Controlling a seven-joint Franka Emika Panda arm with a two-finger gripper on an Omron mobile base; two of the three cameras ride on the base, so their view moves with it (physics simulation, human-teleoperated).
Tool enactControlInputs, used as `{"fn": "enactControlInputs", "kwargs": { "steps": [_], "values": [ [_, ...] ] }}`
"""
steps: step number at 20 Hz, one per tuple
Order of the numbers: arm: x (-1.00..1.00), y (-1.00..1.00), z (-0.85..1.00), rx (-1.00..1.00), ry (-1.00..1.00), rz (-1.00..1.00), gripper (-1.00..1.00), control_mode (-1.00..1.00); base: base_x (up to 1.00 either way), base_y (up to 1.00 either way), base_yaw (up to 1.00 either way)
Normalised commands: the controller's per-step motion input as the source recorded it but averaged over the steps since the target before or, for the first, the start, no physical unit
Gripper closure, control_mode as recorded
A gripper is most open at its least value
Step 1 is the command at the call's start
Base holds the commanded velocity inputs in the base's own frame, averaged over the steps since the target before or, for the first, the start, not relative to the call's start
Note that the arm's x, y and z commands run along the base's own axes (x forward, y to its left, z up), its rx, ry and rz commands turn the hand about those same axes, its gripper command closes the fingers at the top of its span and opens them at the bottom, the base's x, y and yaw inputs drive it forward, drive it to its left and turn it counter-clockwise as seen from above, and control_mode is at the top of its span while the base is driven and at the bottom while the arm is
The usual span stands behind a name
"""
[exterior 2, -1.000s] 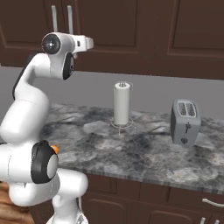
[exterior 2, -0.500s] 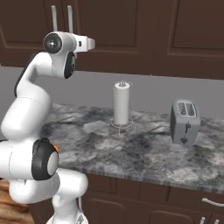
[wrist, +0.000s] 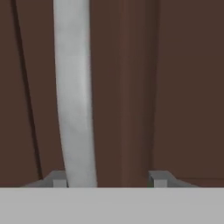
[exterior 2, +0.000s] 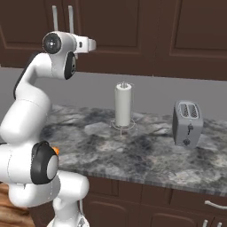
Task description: Retrieve the tupperware from the cabinet, then place the raw meat into the tupperware to avoid contamination.
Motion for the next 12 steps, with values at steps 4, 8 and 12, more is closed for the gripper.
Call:
{"fn": "enactControlInputs", "kwargs": {
  "steps": [4, 8, 12],
  "values": [
    [-0.08, -0.31, 0.00, 0.04, -0.08, 0.02, 1.00, -1.00, 0.00, 0.00, 0.00],
    [-0.18, -0.35, 0.00, 0.03, -0.10, 0.03, 1.00, -1.00, 0.00, 0.00, 0.00],
    [-0.35, -0.42, 0.05, 0.03, -0.11, 0.03, 1.00, -1.00, 0.00, 0.00, 0.00]
  ]
}}
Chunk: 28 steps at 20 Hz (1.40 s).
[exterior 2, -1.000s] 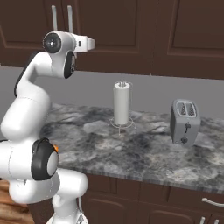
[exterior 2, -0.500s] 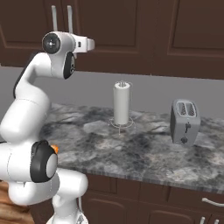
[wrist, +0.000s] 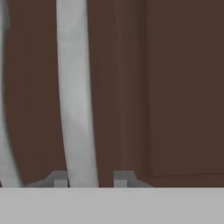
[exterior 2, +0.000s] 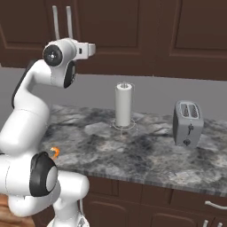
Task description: Retrieve the tupperware from the cabinet, then place the raw meat into the tupperware to avoid contamination.
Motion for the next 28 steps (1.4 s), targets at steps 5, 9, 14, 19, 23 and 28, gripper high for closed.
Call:
{"fn": "enactControlInputs", "kwargs": {
  "steps": [5, 9, 14, 19, 23, 28],
  "values": [
    [-0.39, -0.45, 0.23, 0.04, -0.09, 0.02, 1.00, -1.00, 0.00, 0.00, 0.00],
    [-0.36, -0.39, 0.37, 0.02, -0.04, 0.01, 1.00, -1.00, 0.00, 0.00, 0.00],
    [-0.38, -0.44, 0.47, 0.02, 0.00, 0.00, 1.00, -1.00, 0.00, 0.00, 0.00],
    [-0.29, -0.23, 0.51, 0.00, 0.03, 0.00, 1.00, -1.00, 0.00, 0.00, 0.00],
    [-0.39, -0.30, 0.50, 0.00, 0.03, 0.00, 1.00, -1.00, 0.00, 0.00, 0.00],
    [-0.34, -0.20, 0.43, 0.00, 0.01, 0.00, 1.00, -1.00, 0.00, 0.00, 0.00]
  ]
}}
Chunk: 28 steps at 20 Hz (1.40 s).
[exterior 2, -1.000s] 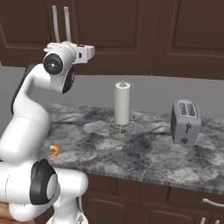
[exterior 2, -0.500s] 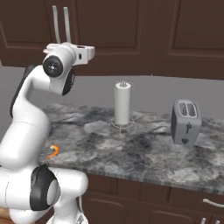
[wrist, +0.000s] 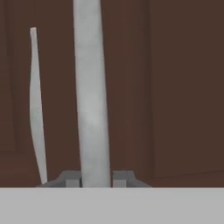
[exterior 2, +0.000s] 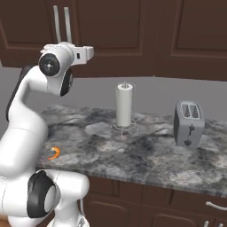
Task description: Retrieve the tupperware from the cabinet, then place the raw meat into the tupperware to avoid contamination.
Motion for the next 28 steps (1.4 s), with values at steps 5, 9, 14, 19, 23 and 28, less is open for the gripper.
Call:
{"fn": "enactControlInputs", "kwargs": {
  "steps": [5, 9, 14, 19, 23, 28],
  "values": [
    [-0.45, -0.33, 0.41, 0.00, 0.00, 0.00, 1.00, -1.00, 0.00, 0.00, 0.00],
    [-0.51, -0.39, 0.43, 0.00, 0.01, 0.00, 1.00, -1.00, 0.00, 0.00, 0.00],
    [-0.54, -0.44, 0.39, 0.00, 0.02, 0.00, 1.00, -1.00, 0.00, 0.00, 0.00],
    [-0.69, -0.64, 0.30, 0.00, 0.00, 0.00, 1.00, -1.00, 0.00, 0.00, 0.00],
    [-0.74, -0.72, 0.22, 0.01, 0.00, 0.00, 1.00, -1.00, 0.00, 0.00, 0.00],
    [-0.69, -0.69, 0.22, 0.01, 0.00, 0.00, 1.00, -1.00, 0.00, 0.00, 0.00]
  ]
}}
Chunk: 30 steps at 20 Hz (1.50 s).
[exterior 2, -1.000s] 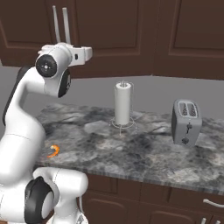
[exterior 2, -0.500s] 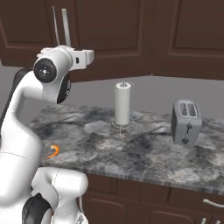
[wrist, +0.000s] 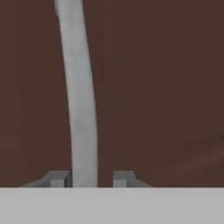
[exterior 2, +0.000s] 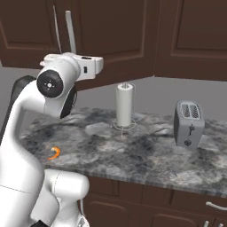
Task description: Retrieve the tupperware from the cabinet, then place the raw meat into the tupperware to avoid contamination.
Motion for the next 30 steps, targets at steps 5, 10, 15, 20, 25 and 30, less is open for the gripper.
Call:
{"fn": "enactControlInputs", "kwargs": {
  "steps": [5, 10, 15, 20, 25, 30],
  "values": [
    [-0.61, -0.66, 0.19, 0.00, 0.01, 0.00, 1.00, -1.00, 0.00, 0.00, 0.00],
    [-0.45, -0.54, 0.16, 0.00, 0.03, 0.00, 1.00, -1.00, 0.00, 0.00, 0.00],
    [-0.39, -0.44, 0.06, 0.00, 0.00, 0.00, -1.00, -1.00, 0.00, 0.00, 0.00],
    [-0.04, -0.04, 0.00, 0.00, 0.00, 0.00, -1.00, -1.00, 0.00, 0.00, 0.00],
    [-0.27, -0.39, 0.00, 0.01, 0.00, 0.00, -1.00, -1.00, 0.00, 0.00, 0.00],
    [-0.56, -0.43, -0.04, 0.02, 0.02, 0.00, -1.00, -1.00, 0.00, 0.00, 0.00]
  ]
}}
